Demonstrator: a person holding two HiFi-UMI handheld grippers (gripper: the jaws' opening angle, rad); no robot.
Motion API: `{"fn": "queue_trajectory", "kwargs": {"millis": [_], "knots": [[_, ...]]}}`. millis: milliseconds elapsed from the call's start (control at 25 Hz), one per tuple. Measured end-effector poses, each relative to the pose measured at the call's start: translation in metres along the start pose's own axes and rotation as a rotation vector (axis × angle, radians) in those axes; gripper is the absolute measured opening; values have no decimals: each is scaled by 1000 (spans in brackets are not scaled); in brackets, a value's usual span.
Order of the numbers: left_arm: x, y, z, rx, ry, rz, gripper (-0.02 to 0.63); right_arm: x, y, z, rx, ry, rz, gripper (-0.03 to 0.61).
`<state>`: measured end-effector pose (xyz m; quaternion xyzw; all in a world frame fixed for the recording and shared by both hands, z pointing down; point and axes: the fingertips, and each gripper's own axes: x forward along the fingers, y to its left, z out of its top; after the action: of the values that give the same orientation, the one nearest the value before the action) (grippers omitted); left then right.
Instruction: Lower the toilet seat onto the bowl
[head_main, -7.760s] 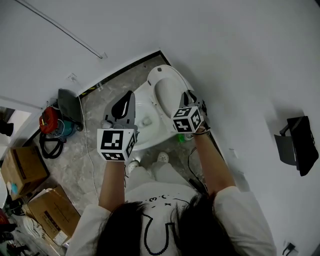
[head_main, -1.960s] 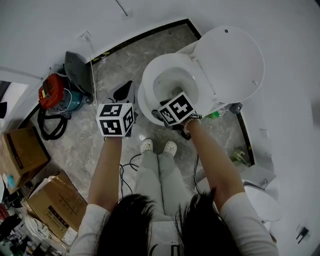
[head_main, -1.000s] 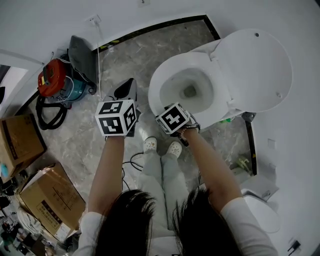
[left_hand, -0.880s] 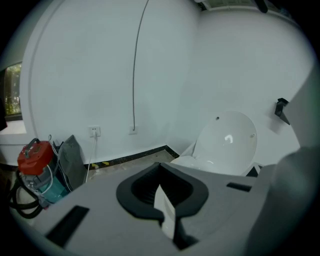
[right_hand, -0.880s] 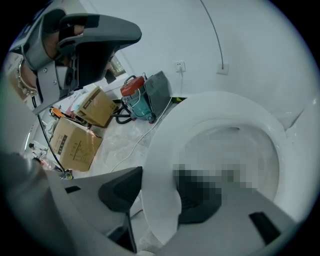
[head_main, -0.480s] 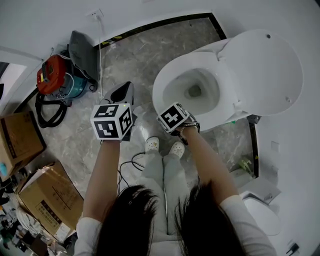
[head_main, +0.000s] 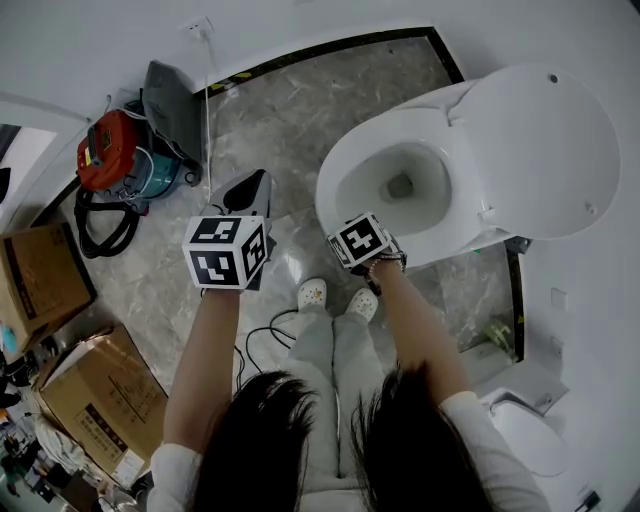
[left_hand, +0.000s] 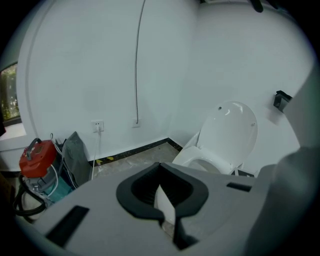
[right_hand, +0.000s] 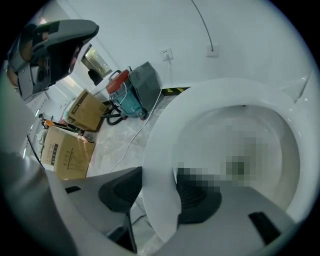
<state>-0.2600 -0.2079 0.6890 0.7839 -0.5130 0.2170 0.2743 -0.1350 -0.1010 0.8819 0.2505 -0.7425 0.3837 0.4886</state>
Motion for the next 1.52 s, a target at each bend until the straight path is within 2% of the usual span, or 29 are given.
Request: {"fn": "queue_trajectory", "kwargs": {"millis": [240, 440, 720, 1240, 1440, 1520], "knots": [[4, -1, -1, 19, 4, -14, 9, 9, -9, 1, -11, -21, -42, 232], [8, -2, -6, 10, 11, -22, 9, 12, -5, -3, 48, -13, 23, 241], [10, -6, -5, 23, 24, -26, 9, 6, -4, 4, 81, -57, -7, 245], [-17, -37, 42, 34, -23, -36, 9, -75, 5, 30, 78, -113, -26, 241], [-25, -53, 58, 36, -46, -39, 9, -110, 6, 40, 55, -152, -38, 215], [-29, -56, 64, 24, -51, -38, 9, -128, 8, 46, 42, -180, -46, 179]]}}
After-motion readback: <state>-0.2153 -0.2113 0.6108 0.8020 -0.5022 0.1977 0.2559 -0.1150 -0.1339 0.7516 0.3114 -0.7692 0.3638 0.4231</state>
